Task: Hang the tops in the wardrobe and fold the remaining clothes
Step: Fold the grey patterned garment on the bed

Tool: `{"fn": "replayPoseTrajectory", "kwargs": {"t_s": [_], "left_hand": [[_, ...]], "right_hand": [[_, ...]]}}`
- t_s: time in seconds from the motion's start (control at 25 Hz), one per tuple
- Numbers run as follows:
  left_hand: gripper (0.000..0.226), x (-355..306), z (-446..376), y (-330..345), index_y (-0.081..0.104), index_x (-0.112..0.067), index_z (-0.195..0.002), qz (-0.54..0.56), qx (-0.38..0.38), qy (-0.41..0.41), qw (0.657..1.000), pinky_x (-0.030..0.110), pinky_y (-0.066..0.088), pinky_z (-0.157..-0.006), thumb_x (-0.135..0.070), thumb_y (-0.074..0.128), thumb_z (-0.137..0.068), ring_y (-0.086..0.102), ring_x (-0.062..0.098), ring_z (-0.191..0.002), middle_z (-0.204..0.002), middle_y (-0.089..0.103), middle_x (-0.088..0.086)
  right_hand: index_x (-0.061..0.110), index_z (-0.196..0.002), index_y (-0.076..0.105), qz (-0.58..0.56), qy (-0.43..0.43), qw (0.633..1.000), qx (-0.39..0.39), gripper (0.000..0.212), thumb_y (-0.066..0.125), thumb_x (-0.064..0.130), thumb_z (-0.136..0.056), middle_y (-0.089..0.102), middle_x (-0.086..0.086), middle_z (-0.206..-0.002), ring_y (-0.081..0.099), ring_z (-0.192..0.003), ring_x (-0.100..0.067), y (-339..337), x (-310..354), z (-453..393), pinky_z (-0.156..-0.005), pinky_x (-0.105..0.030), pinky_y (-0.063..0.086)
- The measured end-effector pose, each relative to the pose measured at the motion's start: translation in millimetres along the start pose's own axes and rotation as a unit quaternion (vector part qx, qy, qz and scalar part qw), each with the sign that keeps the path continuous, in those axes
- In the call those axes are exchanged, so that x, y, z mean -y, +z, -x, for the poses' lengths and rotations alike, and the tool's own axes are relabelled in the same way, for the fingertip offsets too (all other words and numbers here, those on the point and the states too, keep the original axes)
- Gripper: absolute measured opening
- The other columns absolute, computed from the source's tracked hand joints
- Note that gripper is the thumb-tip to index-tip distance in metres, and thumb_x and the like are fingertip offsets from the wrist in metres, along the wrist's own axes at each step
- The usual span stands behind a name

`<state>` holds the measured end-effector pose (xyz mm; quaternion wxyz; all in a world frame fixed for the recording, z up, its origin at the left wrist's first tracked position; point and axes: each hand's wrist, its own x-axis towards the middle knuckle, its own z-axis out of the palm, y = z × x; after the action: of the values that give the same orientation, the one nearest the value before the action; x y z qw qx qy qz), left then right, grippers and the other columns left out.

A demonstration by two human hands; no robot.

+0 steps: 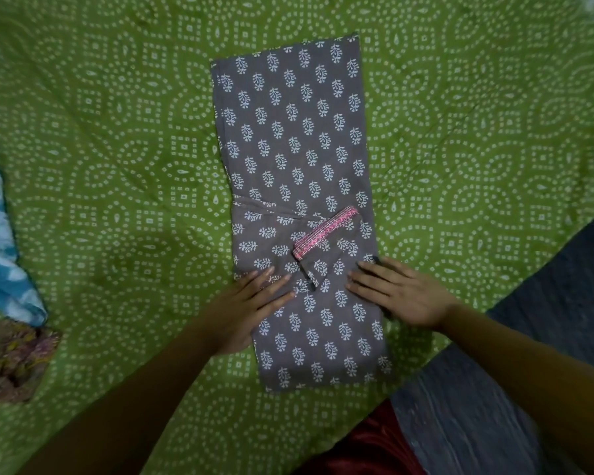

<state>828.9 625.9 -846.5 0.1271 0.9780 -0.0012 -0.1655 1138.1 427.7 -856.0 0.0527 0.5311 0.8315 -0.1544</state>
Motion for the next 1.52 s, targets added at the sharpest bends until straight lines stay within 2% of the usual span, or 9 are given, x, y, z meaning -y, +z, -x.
{"fn": "replayPoseTrajectory", "kwargs": {"t_s": [0.24, 0.36, 0.44, 0.48, 0.64, 0.92, 1.12, 1.36, 1.52], "left_hand": [[0.039, 3.4, -14.0, -11.7, 0.056, -0.025, -0.126, 0.334, -0.115, -0.158, 0.922, 0.02, 0.032, -0.105, -0.03, 0.061, -0.088, 0.05, 0.009, -0.122, -0.129, 0.059, -0.002], [0.043, 15.6, -38.9, -51.7, 0.075, -0.032, -0.076, 0.596, -0.16, -0.432, 0.657, 0.006, 0.046, -0.069, 0.0, 0.053, -0.094, 0.061, -0.008, -0.066, -0.074, 0.07, -0.016], [0.037, 45.8, -56.7, -52.5, 0.069, -0.02, -0.075, 0.733, -0.164, -0.459, 0.474, 0.015, 0.052, -0.067, -0.01, 0.044, -0.1, 0.064, -0.002, -0.062, -0.085, 0.072, 0.008], [0.03, 60.6, -63.4, -55.6, 0.069, -0.015, -0.088, 0.752, -0.145, -0.451, 0.459, 0.025, 0.053, -0.079, -0.035, 0.049, -0.098, 0.069, 0.009, -0.077, -0.102, 0.069, 0.02], [0.086, 90.0, -72.3, -21.2, 0.068, -0.021, -0.114, 0.739, -0.083, -0.455, 0.49, 0.046, 0.045, -0.101, -0.085, 0.062, -0.058, 0.066, 0.027, -0.105, -0.114, 0.07, 0.005], [0.039, 21.4, -27.4, -48.9, 0.055, -0.02, -0.052, 0.514, -0.104, -0.492, 0.695, 0.017, 0.041, -0.052, -0.034, 0.069, -0.086, 0.053, 0.003, -0.047, -0.046, 0.055, -0.011], [0.059, 0.5, 10.4, -25.8, 0.062, -0.008, -0.058, 0.51, -0.03, -0.496, 0.702, 0.042, 0.049, -0.067, -0.066, 0.062, -0.067, 0.06, 0.021, -0.06, -0.062, 0.066, 0.016], [0.022, 18.1, -28.0, -51.5, 0.07, -0.017, -0.08, 0.526, -0.159, -0.486, 0.679, 0.014, 0.047, -0.061, -0.035, 0.063, -0.09, 0.062, -0.003, -0.06, -0.071, 0.069, -0.009], [0.02, 32.4, -47.0, -48.6, 0.067, -0.011, -0.109, 0.59, -0.28, -0.432, 0.622, 0.038, 0.055, -0.086, -0.017, 0.064, -0.09, 0.069, 0.021, -0.092, -0.1, 0.071, 0.008]], "right_hand": [[0.025, -0.125, 0.061, -0.328, 0.19, 0.925, 0.031, 0.035, 0.053, 0.028, -0.092, 0.058, 0.002, -0.133, 0.059, -0.116, -0.017, -28.7, -12.0, -38.2, -0.097, -0.034, 0.049], [0.01, -0.085, 0.071, -0.553, 0.424, 0.717, -0.039, 0.019, 0.064, 0.028, -0.089, 0.071, 0.002, -0.073, 0.062, -0.058, -0.006, -43.7, -22.1, -67.7, -0.061, -0.026, 0.047], [0.008, -0.078, 0.07, -0.665, 0.488, 0.561, -0.071, 0.038, 0.069, 0.046, -0.081, 0.071, 0.002, -0.066, 0.066, -0.058, -0.009, -46.8, -45.0, -92.9, -0.065, -0.03, 0.049], [0.007, -0.09, 0.072, -0.716, 0.488, 0.494, -0.074, 0.056, 0.073, 0.06, -0.071, 0.075, -0.003, -0.081, 0.071, -0.073, -0.016, -46.8, -55.4, -103.5, -0.075, -0.035, 0.053], [0.014, -0.112, 0.069, -0.728, 0.498, 0.461, -0.094, 0.084, 0.075, 0.074, -0.052, 0.072, -0.004, -0.106, 0.069, -0.097, -0.025, -33.8, -63.3, -112.3, -0.094, -0.041, 0.051], [0.016, -0.063, 0.058, -0.664, 0.502, 0.527, -0.17, 0.034, 0.053, 0.021, -0.096, 0.06, 0.015, -0.049, 0.054, -0.048, 0.006, -71.3, 24.9, -61.9, -0.053, -0.01, 0.042], [0.014, -0.058, 0.057, -0.661, 0.522, 0.528, -0.106, 0.035, 0.062, 0.022, -0.091, 0.061, 0.008, -0.053, 0.055, -0.052, -0.003, -50.0, 91.2, -32.5, -0.06, -0.025, 0.04], [0.016, -0.076, 0.057, -0.566, 0.599, 0.527, -0.208, 0.033, 0.073, 0.044, -0.079, 0.063, 0.003, -0.071, 0.056, -0.063, -0.009, -45.6, 60.3, -65.3, -0.063, -0.027, 0.044], [0.02, -0.068, 0.054, -0.54, 0.582, 0.547, -0.267, 0.024, 0.07, 0.028, -0.085, 0.056, 0.006, -0.063, 0.048, -0.057, -0.007, -41.1, 42.0, -77.5, -0.059, -0.025, 0.039]]}}
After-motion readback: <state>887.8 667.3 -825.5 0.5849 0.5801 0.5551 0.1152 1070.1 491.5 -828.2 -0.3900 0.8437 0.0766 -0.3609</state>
